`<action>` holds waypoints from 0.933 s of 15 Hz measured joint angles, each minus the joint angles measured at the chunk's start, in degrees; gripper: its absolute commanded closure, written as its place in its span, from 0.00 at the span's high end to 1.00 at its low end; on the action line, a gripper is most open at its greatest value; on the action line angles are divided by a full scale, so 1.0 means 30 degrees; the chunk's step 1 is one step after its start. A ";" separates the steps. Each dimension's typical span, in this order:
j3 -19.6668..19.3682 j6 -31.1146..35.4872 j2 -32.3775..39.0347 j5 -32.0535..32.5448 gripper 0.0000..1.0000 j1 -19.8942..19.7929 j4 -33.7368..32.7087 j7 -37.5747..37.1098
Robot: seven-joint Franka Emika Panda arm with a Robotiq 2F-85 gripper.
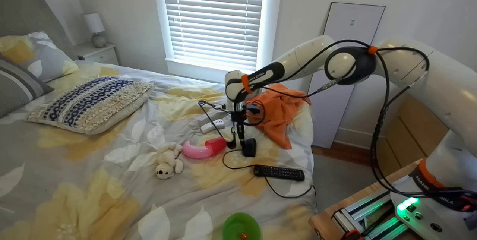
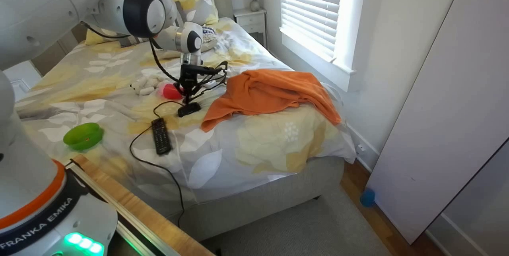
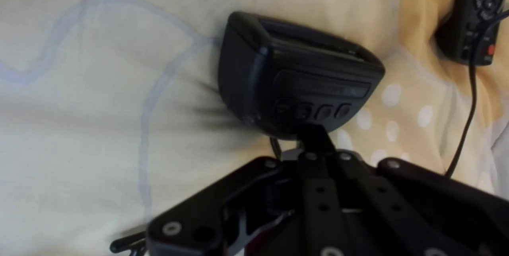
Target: Press a button on the black bedside alarm clock radio on the bed
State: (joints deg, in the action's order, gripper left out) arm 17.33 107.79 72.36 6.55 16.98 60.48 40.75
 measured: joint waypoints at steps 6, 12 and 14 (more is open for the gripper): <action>-0.0009 0.0189 0.0158 -0.0163 0.00 0.0007 -0.0380 -0.0502; -0.0478 0.3380 -0.2207 -0.0160 0.00 -0.0213 0.3750 -0.3849; -0.0641 0.4611 -0.3227 -0.0160 0.00 -0.0307 0.5478 -0.5096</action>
State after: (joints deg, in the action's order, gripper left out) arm 15.41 121.63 62.68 6.07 16.06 76.92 25.46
